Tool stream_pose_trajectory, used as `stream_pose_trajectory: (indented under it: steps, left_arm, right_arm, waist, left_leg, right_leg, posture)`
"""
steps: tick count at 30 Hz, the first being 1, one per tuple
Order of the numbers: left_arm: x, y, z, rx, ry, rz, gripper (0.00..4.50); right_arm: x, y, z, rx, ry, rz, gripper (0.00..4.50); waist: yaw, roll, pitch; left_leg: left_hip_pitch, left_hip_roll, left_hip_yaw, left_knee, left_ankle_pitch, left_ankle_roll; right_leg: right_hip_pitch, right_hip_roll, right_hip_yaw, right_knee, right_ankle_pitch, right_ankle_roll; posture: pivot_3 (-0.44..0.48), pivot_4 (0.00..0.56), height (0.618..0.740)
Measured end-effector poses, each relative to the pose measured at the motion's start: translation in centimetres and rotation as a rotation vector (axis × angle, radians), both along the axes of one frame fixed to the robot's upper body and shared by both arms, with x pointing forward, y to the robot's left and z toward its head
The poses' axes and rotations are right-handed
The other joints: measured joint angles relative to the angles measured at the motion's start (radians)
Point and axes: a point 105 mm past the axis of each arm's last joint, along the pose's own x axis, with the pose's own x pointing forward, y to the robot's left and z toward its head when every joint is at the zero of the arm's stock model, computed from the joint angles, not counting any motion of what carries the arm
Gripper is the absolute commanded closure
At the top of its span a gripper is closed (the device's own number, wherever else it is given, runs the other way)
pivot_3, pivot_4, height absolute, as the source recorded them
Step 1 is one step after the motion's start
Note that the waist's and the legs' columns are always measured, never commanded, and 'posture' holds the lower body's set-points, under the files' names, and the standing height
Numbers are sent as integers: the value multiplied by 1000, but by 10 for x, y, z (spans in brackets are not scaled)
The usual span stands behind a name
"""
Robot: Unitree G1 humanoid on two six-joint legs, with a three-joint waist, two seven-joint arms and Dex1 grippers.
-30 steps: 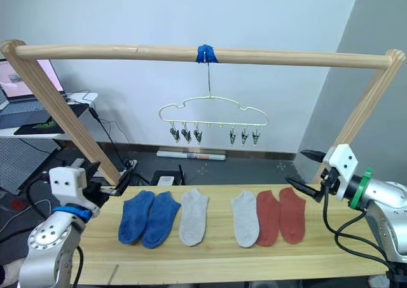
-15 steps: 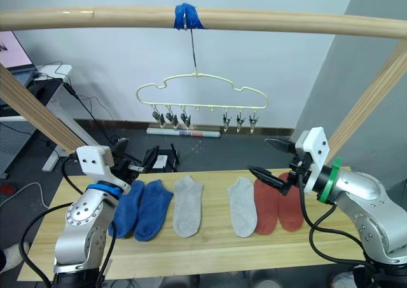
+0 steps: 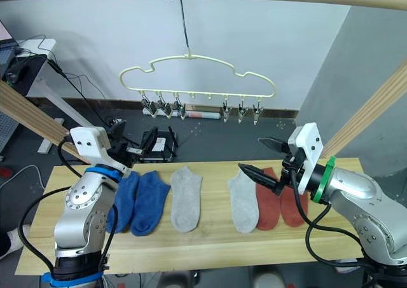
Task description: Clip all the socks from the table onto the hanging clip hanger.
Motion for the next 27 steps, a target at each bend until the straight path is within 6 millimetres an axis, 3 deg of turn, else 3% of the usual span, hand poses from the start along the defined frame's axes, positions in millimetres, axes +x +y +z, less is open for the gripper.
stream_pose_trajectory:
  steps: [2,6,15,21,27]
  left_arm:
    - [0,0,2,-3,-10,-1,559]
    - [2,-3,8,-9,-33,-11,1787]
    - [7,-9,15,-26,-51,-31,1787]
    - [8,-12,21,-38,-64,-44,1787]
    - [10,-14,26,-48,-72,-48,1787]
  right_arm:
    - [-1,1,0,-2,1,4,0]
    - [-2,2,0,2,10,1,0]
    - [-3,4,4,8,8,9,0]
    - [-10,19,24,43,-40,103,0]
    - [-19,27,21,3,-23,173,0]
  waist:
    - [-2,0,1]
    - [-4,-1,10]
    - [-8,-2,14]
    - [-10,-2,15]
    - [-9,-2,16]
  left_leg:
    - [0,0,0,0,0,0]
    - [0,0,0,0,0,0]
    - [-4,0,1,0,0,0]
    - [-5,0,0,0,0,0]
    - [-8,0,0,0,0,0]
  right_leg:
    - [0,0,0,-1,0,0]
    - [0,0,-1,0,0,0]
    - [-3,0,-1,0,0,1]
    - [-4,0,-2,-1,0,1]
    - [-6,-1,-3,-2,0,1]
  posture:
    - [-181,362,740]
    - [-187,362,740]
    - [-183,361,740]
    - [-186,361,740]
    - [-191,360,740]
